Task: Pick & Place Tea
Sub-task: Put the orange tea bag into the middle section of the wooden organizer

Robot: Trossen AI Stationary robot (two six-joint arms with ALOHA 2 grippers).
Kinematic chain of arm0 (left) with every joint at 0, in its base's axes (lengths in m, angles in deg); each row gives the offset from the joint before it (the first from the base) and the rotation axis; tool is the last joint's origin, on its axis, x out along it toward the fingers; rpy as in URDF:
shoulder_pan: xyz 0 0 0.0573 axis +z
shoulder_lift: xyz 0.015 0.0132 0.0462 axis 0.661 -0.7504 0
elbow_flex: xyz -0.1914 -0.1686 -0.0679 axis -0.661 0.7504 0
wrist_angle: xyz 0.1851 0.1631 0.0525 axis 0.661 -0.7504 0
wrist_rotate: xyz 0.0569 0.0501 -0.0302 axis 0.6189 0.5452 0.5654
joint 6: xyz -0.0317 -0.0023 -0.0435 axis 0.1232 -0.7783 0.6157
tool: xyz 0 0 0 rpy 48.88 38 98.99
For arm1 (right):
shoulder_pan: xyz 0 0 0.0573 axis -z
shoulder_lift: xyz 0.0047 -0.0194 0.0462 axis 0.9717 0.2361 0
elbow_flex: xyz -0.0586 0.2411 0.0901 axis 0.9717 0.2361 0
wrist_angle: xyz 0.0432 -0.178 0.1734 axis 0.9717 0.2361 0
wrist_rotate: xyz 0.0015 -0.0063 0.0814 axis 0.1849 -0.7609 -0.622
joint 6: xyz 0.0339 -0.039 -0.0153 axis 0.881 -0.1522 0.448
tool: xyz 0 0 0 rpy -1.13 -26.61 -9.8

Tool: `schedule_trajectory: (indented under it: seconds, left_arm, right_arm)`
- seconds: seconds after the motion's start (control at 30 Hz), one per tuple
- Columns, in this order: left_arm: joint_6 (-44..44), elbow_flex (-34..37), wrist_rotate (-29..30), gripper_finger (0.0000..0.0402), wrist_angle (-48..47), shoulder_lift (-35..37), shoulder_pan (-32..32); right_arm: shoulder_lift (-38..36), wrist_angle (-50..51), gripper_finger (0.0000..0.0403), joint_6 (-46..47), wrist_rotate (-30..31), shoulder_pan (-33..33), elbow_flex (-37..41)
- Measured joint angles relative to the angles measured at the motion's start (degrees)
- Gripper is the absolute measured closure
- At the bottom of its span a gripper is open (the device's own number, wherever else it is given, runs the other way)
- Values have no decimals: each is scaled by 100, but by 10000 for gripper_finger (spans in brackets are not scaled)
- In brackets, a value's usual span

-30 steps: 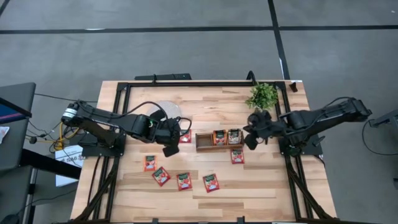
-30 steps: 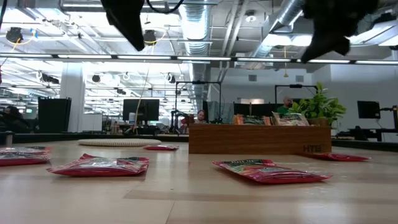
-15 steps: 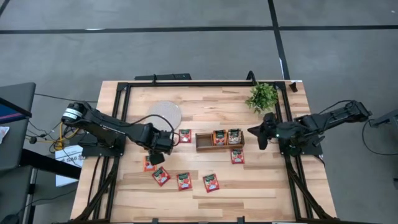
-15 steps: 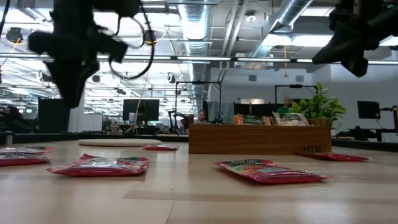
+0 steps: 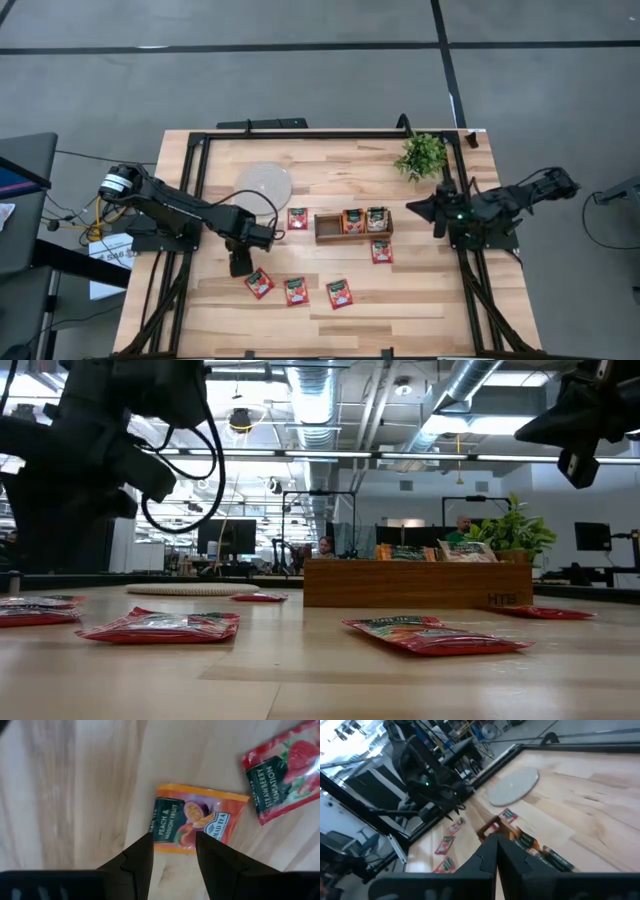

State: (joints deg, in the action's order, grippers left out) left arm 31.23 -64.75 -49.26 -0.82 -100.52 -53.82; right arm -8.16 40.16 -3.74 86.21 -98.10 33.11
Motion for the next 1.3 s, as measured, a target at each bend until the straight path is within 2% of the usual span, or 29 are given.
schedule_trajectory:
  seconds: [0.63,0.93,1.1,1.3]
  left_arm:
    - [-314,173,330,261,342,-106,6]
    - [-130,759,146,264,773,-213,12]
    - [-30,865,98,296,873,-205,15]
    - [-28,806,80,375,905,-234,17]
  right_arm:
    - [-171,65,403,-102,-15,2,8]
    - [-168,92,403,-102,-59,2,6]
    - [-168,93,403,-102,-61,2,6]
    - [-168,94,403,-100,-61,2,6]
